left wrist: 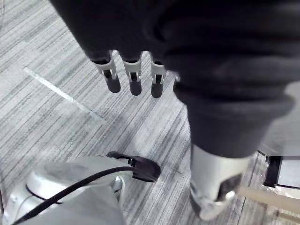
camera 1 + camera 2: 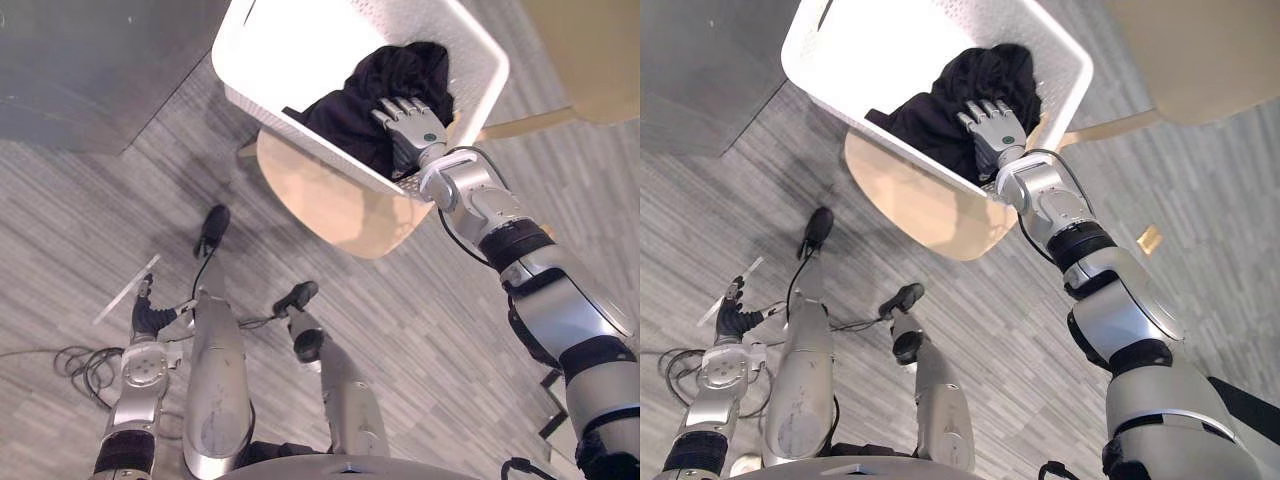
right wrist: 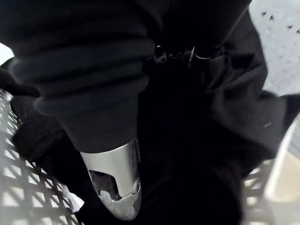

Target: Pick up the laundry basket with both hands and put the clothes into the washing machine.

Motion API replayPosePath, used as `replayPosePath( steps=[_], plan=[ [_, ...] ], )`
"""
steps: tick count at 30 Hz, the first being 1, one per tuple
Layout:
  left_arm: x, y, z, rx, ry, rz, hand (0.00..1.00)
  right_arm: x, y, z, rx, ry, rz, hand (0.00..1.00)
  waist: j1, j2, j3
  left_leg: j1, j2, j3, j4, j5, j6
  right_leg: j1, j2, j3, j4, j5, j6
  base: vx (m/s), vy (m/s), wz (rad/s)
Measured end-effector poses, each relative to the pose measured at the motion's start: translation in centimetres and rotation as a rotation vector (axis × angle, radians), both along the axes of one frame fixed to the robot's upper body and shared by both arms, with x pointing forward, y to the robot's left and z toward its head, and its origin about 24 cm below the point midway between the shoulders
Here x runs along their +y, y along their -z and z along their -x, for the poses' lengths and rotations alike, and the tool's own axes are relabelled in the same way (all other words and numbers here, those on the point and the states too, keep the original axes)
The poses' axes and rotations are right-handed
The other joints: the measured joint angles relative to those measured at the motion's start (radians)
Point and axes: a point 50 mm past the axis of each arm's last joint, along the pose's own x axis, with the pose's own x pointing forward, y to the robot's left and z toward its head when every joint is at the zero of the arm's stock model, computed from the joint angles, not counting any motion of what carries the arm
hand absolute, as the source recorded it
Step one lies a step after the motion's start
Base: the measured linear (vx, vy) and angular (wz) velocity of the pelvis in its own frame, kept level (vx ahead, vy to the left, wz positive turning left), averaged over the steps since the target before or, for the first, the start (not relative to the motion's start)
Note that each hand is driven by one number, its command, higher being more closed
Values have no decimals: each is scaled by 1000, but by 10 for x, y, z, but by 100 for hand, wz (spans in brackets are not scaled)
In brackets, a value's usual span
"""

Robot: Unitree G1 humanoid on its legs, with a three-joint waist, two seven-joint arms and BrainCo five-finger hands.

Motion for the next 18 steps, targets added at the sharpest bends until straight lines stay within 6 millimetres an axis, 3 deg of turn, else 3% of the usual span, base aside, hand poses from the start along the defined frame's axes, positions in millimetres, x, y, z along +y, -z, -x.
replayPosePath(
  steps=[3, 4, 9, 18],
  plan=[
    [-6, -7, -3, -48, 1, 20, 0, -6, -28, 1, -119, 23, -87, 0, 5, 15, 9, -56, -20, 2, 10, 4, 0, -77, -43, 0, 71, -29, 2, 87, 34, 3],
    [-7, -9, -4, -60, -1, 25, 0, -7, -31, 2, -136, 23, -101, 100, 6, 16, 10, -65, -23, 2, 16, 8, -6, -87, -49, 1, 82, -32, 2, 85, 20, 11],
    [-15, -21, -6, -159, -51, 105, 0, -8, -48, 7, -221, 17, -169, 100, 7, 32, 11, -105, -39, 7, 47, -2, -26, -120, -79, 0, 106, -39, 6, 56, 7, 1],
    [-20, -21, -6, -179, -73, 143, 0, -1, -42, 7, -206, 4, -181, 100, 13, 43, 6, -114, -42, 4, 75, -23, -49, -112, -76, -7, 109, -39, 6, 19, -6, 2]
  ],
)
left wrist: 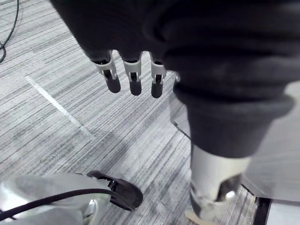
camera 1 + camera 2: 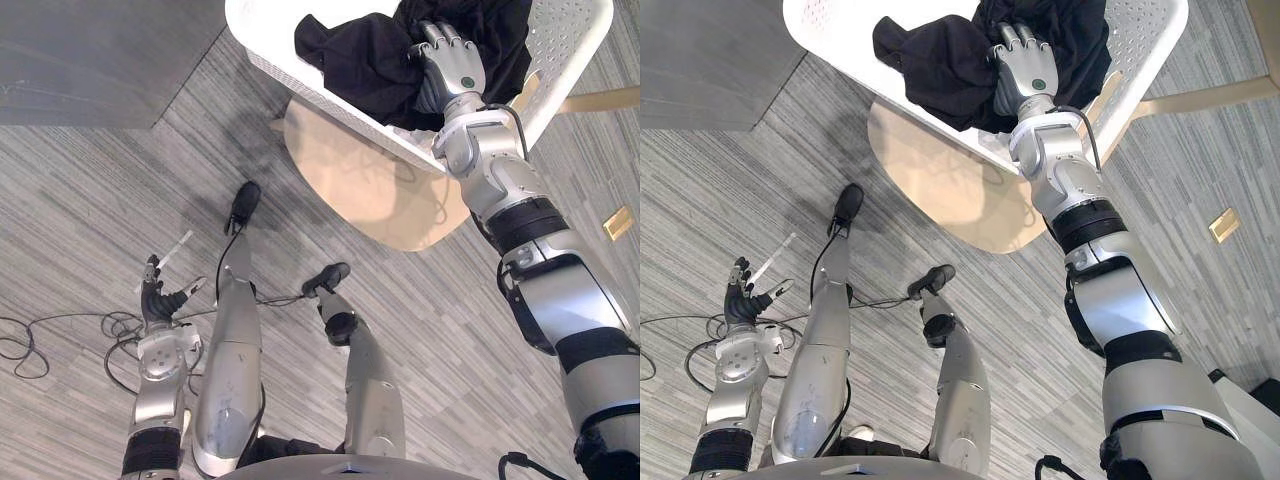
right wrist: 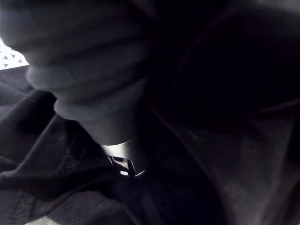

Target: Pick up the laundry basket with both hands and put the clothes into the washing machine.

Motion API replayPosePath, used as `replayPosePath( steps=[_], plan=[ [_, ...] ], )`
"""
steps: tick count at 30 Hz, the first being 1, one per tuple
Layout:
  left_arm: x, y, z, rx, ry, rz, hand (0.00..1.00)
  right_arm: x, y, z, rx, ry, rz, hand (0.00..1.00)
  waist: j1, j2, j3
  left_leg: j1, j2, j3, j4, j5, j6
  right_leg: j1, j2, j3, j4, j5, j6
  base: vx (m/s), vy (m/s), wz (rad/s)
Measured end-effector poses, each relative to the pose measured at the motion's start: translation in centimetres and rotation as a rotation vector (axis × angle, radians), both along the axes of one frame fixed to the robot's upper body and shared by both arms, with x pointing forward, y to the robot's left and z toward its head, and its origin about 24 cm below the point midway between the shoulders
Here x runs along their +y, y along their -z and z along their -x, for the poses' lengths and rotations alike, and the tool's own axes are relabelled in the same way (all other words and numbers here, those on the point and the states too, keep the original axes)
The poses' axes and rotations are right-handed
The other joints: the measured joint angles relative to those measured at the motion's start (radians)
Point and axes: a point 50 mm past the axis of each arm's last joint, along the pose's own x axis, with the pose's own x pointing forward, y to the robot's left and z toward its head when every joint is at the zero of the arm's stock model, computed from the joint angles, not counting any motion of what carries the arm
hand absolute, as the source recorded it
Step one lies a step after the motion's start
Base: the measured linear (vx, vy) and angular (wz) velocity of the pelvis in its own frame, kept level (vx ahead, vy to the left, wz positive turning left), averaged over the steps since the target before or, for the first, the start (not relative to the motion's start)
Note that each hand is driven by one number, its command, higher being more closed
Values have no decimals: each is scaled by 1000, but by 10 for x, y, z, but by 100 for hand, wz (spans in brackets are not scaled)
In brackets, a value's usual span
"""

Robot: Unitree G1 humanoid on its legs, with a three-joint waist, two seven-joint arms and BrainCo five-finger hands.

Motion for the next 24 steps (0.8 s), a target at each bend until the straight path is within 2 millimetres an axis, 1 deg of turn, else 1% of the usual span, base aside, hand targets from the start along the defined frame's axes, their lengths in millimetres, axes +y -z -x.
replayPosePath(
  steps=[2, 5, 6, 7, 8, 9, 10, 11, 13, 14, 15, 17, 19, 20, 22, 24],
  plan=[
    [-2, 1, 0, 0, 0, 8, 0, -2, 6, 0, 20, 7, 1, 100, 0, 16, -7, 0, -2, -9, 9, 1, -2, 14, 1, -12, -2, 0, 0, 65, -19, 12],
    [-4, 2, 0, 3, -1, 17, 0, -4, 15, -1, 47, 12, -9, 100, 2, 29, -21, 2, -5, -14, 17, 1, -3, 27, 2, -19, -6, 0, 0, 51, -15, 11],
    [-4, 2, 0, 4, -4, 19, 0, -4, 22, -1, 64, 5, -96, 100, 5, 33, -34, 4, -6, -14, 18, 1, -3, 29, 3, -19, -6, 0, 0, 42, -21, 3],
    [-4, 3, 0, 4, -4, 22, 0, -5, 23, -1, 69, -9, -170, 100, 7, 35, -36, 7, -7, -14, 18, 1, -3, 32, 3, -19, -6, 0, 0, 44, -30, 2],
    [-5, 3, 0, 6, -4, 28, 0, -5, 25, -1, 75, -38, -317, 100, 10, 39, -38, 14, -8, -14, 18, 1, -3, 38, 3, -19, -6, 0, 0, 37, -24, 3],
    [-6, 6, 1, 10, -8, 48, 0, -7, 31, 1, 79, -82, -550, 100, 14, 41, -39, 25, -9, -14, 17, 1, -3, 48, 2, -19, -6, 0, 0, 47, -27, 5],
    [-8, 7, 1, 16, -8, 58, 0, -8, 35, 2, 82, -102, -657, 100, 17, 45, -41, 30, -9, -14, 17, 1, -3, 53, 2, -19, -6, -1, 1, 35, -16, 6],
    [-8, 10, 2, 26, -11, 74, 0, -10, 42, 3, 86, -147, -858, 100, 21, 48, -42, 42, -10, -15, 14, 1, -3, 65, 1, -19, -7, -2, 3, 45, -26, 8],
    [-12, 20, 4, 66, -10, 104, 0, -13, 58, 4, 89, -199, -1188, 100, 25, 60, -48, 70, -11, -15, 13, 0, -3, 95, -1, -18, -7, -4, 5, 39, -37, 10],
    [-14, 26, 5, 87, -13, 129, 0, -10, 67, 5, 84, -243, -1365, 100, 26, 64, -50, 87, -13, -15, 12, 0, -2, 110, 0, -16, -8, -4, 6, 22, -33, 5],
    [-14, 29, 6, 98, -15, 138, 0, -8, 71, 6, 83, -263, -1442, 100, 25, 64, -50, 95, -13, -14, 11, 0, -2, 116, 0, -14, -8, -4, 6, 7, -38, 3],
    [-15, 40, 10, 148, -16, 169, 0, 3, 91, 13, 90, -356, -1710, 100, 22, 65, -50, 125, -11, -13, 8, -1, -3, 144, 1, -11, -8, -8, 8, -8, -52, 3],
    [-17, 48, 12, 189, -7, 184, 0, 10, 104, 15, 116, -393, -1852, 100, 18, 65, -50, 153, -10, -10, 2, -1, -3, 167, 1, -7, -5, -10, 9, -19, -61, 2],
    [-17, 52, 14, 212, -1, 186, 0, 14, 110, 16, 138, -394, -1886, 100, 17, 65, -50, 174, -10, -6, -3, 0, -2, 177, -1, 2, 4, -15, 9, -27, -62, 0],
    [-16, 54, 15, 228, 6, 175, 0, 14, 114, 16, 152, -393, -1901, 100, 17, 65, -50, 200, -11, 0, -5, -1, -1, 192, -8, 13, 22, -27, 7, -47, -67, 1],
    [-11, 56, 17, 245, 5, 157, 0, 12, 115, 16, 154, -389, -1898, 100, 8, 64, -50, 227, -14, 0, -12, -1, 5, 206, -20, 16, 51, -44, 8, -41, -62, 7]
  ],
)
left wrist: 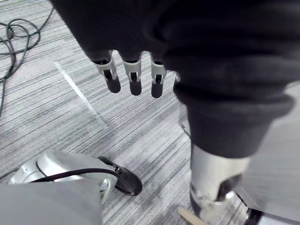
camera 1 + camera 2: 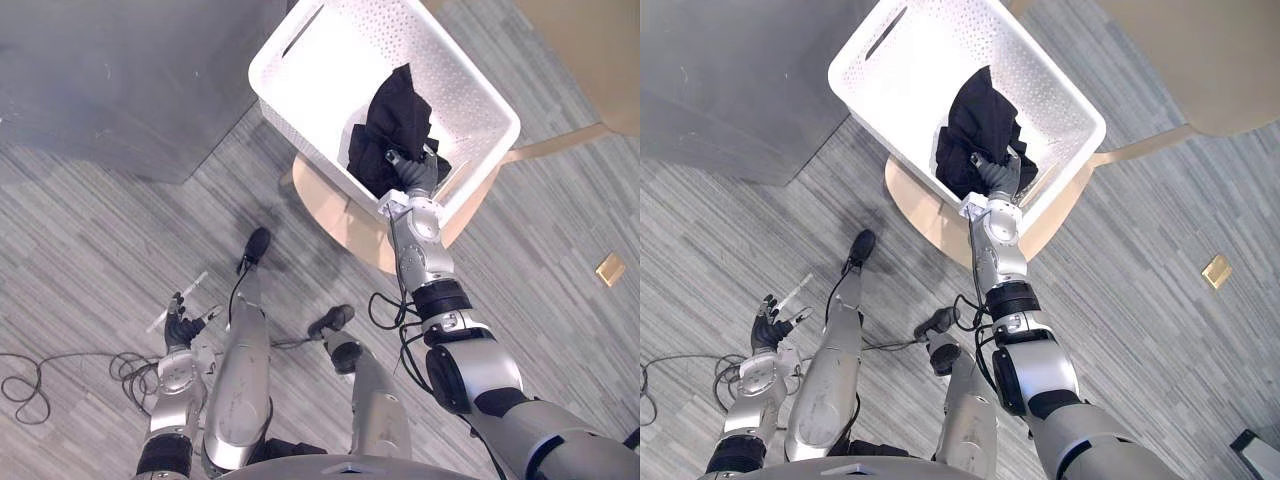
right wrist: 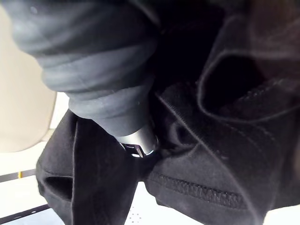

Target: Pick up the laundry basket with both hands and put the clothes into the washing machine.

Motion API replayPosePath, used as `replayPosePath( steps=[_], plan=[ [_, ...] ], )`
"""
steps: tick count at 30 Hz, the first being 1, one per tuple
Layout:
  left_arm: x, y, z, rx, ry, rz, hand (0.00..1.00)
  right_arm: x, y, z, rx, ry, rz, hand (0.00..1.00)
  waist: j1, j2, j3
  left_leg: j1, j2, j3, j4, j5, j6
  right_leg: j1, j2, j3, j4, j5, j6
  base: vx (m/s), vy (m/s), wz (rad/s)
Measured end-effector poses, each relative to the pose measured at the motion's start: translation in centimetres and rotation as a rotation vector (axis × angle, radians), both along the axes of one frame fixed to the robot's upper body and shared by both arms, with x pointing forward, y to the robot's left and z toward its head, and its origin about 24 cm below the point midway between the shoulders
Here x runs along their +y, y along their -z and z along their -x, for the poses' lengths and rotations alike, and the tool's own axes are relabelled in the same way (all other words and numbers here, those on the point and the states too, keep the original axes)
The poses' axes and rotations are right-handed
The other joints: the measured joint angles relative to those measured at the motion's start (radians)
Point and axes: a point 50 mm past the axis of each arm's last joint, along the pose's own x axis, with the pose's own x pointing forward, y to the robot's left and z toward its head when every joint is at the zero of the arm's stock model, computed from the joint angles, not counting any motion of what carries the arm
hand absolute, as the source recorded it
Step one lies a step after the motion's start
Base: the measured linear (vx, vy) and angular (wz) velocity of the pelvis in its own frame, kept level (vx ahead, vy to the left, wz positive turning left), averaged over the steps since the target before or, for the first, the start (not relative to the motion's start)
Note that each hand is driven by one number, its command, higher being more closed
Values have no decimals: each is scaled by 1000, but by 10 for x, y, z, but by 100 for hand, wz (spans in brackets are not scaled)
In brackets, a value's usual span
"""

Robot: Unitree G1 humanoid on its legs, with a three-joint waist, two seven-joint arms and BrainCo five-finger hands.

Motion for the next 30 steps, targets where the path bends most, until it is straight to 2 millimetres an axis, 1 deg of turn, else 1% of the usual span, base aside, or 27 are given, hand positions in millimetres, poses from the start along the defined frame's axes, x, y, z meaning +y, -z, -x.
replayPosePath(
  steps=[2, 3, 6, 7, 8, 11, 12, 13, 15, 17, 19, 20, 21, 22, 23, 25, 26, 27, 28, 29, 30],
  plan=[
    [6, 4, 3, 23, -2, -16, 0, -4, -1, -2, 2, 7, 10, 100, -7, 0, 0, 24, -3, 6, -10, 5, 7, 5, -16, 6, 32, -17, -2, -20, -60, 3],
    [10, 8, 6, 47, -4, -25, 0, -9, -3, -4, 6, 15, 8, 100, -8, 0, 0, 42, -4, 15, -13, 7, 10, 8, -23, 17, 51, -25, -3, -20, -75, -5],
    [14, 16, 13, 89, -21, -15, 0, -21, -10, -3, -20, 42, -57, 100, -14, -1, 1, 95, -5, 35, -45, 20, 27, 30, -38, 29, 77, -37, -5, 1, -77, -4],
    [15, 17, 14, 95, -23, -14, 0, -24, -11, -3, -29, 50, -71, 100, -15, -1, 1, 104, -7, 37, -45, 21, 27, 36, -41, 31, 82, -40, -5, 22, -58, 4],
    [15, 19, 17, 103, -28, -7, 0, -30, -20, 1, -77, 57, -122, 100, -18, -2, 1, 127, -13, 42, -50, 21, 29, 49, -54, 36, 99, -50, -2, 21, -41, 5],
    [17, 25, 24, 131, -33, -7, 0, -32, -40, 11, -194, 45, -173, 100, -30, -2, 1, 167, -22, 47, -63, 25, 40, 76, -70, 39, 117, -60, -1, 30, -49, 8],
    [17, 29, 28, 155, -36, -1, 0, -32, -48, 17, -250, 36, -191, 100, -36, -3, 1, 188, -30, 50, -63, 23, 49, 95, -81, 40, 125, -67, 2, 46, -37, 11],
    [17, 34, 32, 178, -40, 12, 0, -31, -52, 25, -301, 22, -222, 100, -39, -5, -1, 212, -40, 58, -63, 17, 75, 114, -92, 45, 132, -73, 7, 40, -24, 7],
    [18, 38, 39, 206, -40, 18, 0, -26, -54, 34, -349, -2, -258, 100, -46, -13, -8, 240, -48, 76, -64, 7, 96, 135, -101, 53, 127, -78, 11, 9, -6, -2],
    [20, 44, 52, 245, -49, 24, 0, -23, -49, 46, -388, -37, -296, 100, -66, -26, -58, 250, -49, 98, -64, 3, 102, 145, -103, 58, 115, -83, 17, 35, -16, -3],
    [24, 44, 56, 246, -64, 31, 0, -25, -45, 55, -402, -37, -295, 100, -76, -30, -81, 276, -51, 106, -64, -3, 100, 177, -100, 57, 95, -76, 21, 58, -14, -7],
    [25, 43, 58, 240, -74, 38, 0, -27, -42, 60, -405, -33, -294, 100, -82, -32, -116, 285, -51, 118, -64, -7, 94, 187, -99, 58, 78, -64, 27, 72, -7, -13],
    [26, 42, 59, 233, -78, 37, 0, -27, -42, 61, -408, -35, -294, 100, -86, -33, -133, 291, -52, 125, -64, -10, 92, 194, -98, 59, 68, -60, 29, 90, 12, -21],
    [28, 38, 60, 212, -96, 39, 0, -27, -42, 62, -419, -52, -310, 100, -98, -31, -160, 311, -54, 140, -64, -14, 91, 213, -95, 69, 47, -45, 36, 98, 22, -33],
    [31, 34, 59, 189, -112, 37, 0, -26, -45, 64, -435, -69, -327, 100, -102, -31, -189, 334, -53, 162, -64, -20, 86, 226, -89, 89, 26, -34, 39, 92, 23, -39],
    [36, 25, 55, 142, -136, 27, 0, -22, -49, 67, -464, -96, -338, 100, -111, -30, -220, 367, -52, 193, -64, -32, 80, 248, -83, 115, -4, -20, 47, 52, 16, -47],
    [39, 11, 49, 71, -154, 11, 0, -21, -54, 70, -493, -112, -349, 100, -121, -27, -252, 397, -52, 221, -65, -42, 80, 269, -80, 139, -27, -13, 46, 52, 7, -48],
    [40, 6, 46, 42, -162, 4, 0, -21, -56, 70, -503, -119, -346, 100, -125, -25, -263, 411, -52, 233, -65, -44, 79, 280, -78, 146, -40, -8, 46, 51, 5, -56],
    [41, -6, 41, -13, -170, -14, 0, -20, -58, 71, -517, -129, -341, 100, -128, -19, -292, 432, -51, 259, -65, -53, 76, 291, -71, 170, -64, 8, 52, 39, 8, -46],
    [42, -13, 37, -44, -173, -24, 0, -20, -60, 72, -525, -135, -339, 100, -132, -13, -305, 445, -51, 271, -65, -58, 76, 302, -67, 179, -79, 14, 51, 42, 15, -49],
    [42, -26, 30, -103, -174, -38, 0, -19, -63, 74, -540, -140, -338, 100, -141, -4, -318, 463, -49, 285, -65, -62, 76, 319, -62, 192, -100, 22, 49, 30, 15, -39]
  ],
)
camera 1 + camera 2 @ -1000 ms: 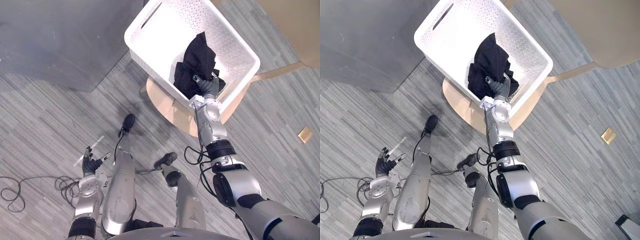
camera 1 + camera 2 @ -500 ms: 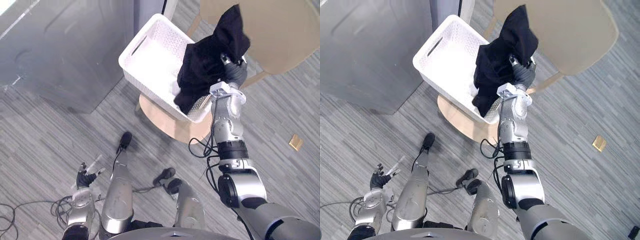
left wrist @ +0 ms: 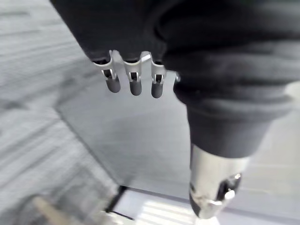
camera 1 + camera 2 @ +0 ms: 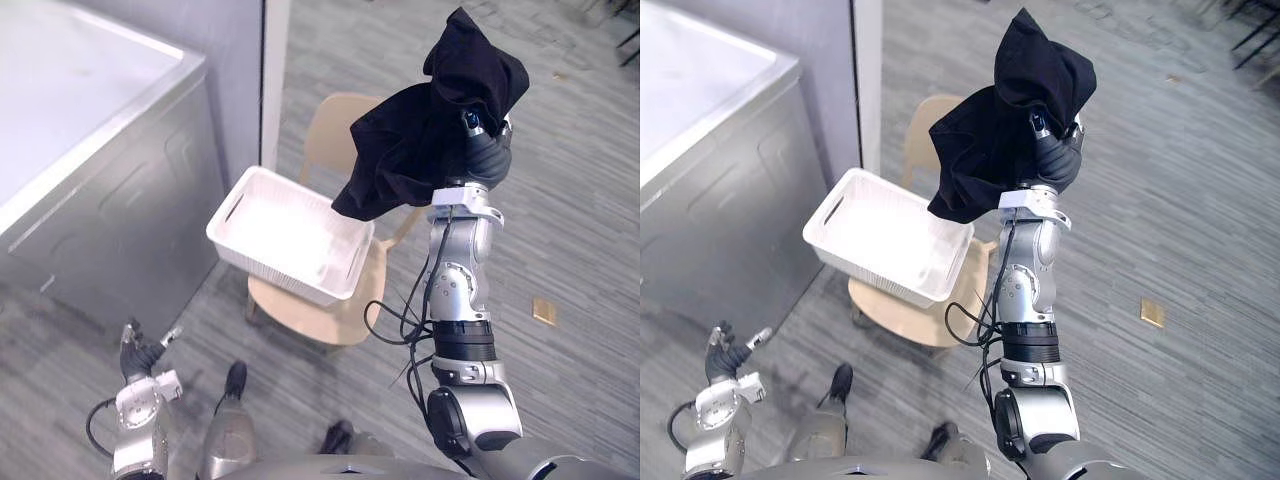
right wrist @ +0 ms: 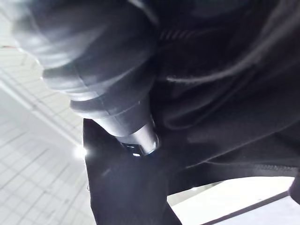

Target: Pick up the laundry basket with both hands and put the clothes into the washing machine.

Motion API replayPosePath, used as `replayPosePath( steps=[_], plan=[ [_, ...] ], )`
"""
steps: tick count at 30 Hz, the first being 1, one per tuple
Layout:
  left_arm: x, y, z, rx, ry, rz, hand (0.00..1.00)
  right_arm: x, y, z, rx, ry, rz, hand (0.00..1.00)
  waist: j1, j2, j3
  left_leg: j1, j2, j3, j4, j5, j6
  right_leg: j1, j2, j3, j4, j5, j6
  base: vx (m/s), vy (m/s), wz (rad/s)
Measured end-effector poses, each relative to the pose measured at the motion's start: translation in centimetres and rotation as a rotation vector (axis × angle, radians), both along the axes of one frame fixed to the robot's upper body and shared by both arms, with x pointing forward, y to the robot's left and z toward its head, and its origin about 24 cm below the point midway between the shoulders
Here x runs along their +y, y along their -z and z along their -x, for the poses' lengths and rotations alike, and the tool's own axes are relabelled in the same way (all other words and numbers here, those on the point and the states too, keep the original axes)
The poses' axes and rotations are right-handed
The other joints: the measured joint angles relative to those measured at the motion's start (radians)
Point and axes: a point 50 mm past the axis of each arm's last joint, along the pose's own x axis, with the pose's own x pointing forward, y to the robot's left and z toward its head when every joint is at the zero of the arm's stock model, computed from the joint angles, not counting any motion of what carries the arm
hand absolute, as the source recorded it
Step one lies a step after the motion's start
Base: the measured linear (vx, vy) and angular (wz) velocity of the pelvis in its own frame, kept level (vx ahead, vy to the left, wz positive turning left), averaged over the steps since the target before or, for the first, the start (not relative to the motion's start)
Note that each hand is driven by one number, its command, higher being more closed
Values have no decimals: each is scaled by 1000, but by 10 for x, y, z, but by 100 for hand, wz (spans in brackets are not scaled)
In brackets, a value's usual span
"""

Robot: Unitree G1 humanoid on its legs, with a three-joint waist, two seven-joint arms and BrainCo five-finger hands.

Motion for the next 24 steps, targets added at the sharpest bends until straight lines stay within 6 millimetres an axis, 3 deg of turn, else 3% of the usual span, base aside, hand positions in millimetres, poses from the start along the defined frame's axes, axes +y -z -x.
replayPosePath(
  steps=[5, 7, 9, 12, 17, 24],
  plan=[
    [-3, -73, -30, -310, -3, -133, 0, 4, -24, -1, -85, -12, -2, 100, -39, 61, -68, 66, 11, 96, -7, -31, -7, 52, 36, 78, -123, 73, -9, -5, 14, -53],
    [-5, -91, -39, -384, 5, -173, 0, 8, -29, -2, -94, -25, 8, 100, -43, 73, -82, 87, 15, 125, -7, -30, -5, 69, 48, 99, -161, 102, -4, 10, 13, -47],
    [-10, -114, -50, -474, 31, -226, 0, 12, -31, -3, -99, -42, 7, 100, -66, 85, -96, 107, 17, 148, -7, -31, -7, 89, 58, 121, -200, 136, 6, 8, 16, -37],
    [-30, -140, -67, -586, 115, -254, 0, 20, -30, -4, -84, -69, 7, 100, -86, 96, -111, 120, 27, 189, -8, -35, -11, 99, 78, 160, -255, 167, -12, -27, 12, -40],
    [-92, -167, -95, -714, 443, -216, 0, 43, -20, -10, -26, -155, 44, 100, -125, 109, -117, 152, 40, 253, -9, -44, -22, 113, 104, 218, -322, 199, -37, -57, 0, -39],
    [-185, -174, -117, -711, 920, -92, 0, 67, -10, -9, 23, -253, 113, 100, -192, 134, -134, 153, 49, 290, -9, -45, -20, 94, 122, 267, -346, 208, -51, -36, -13, -20]
  ],
)
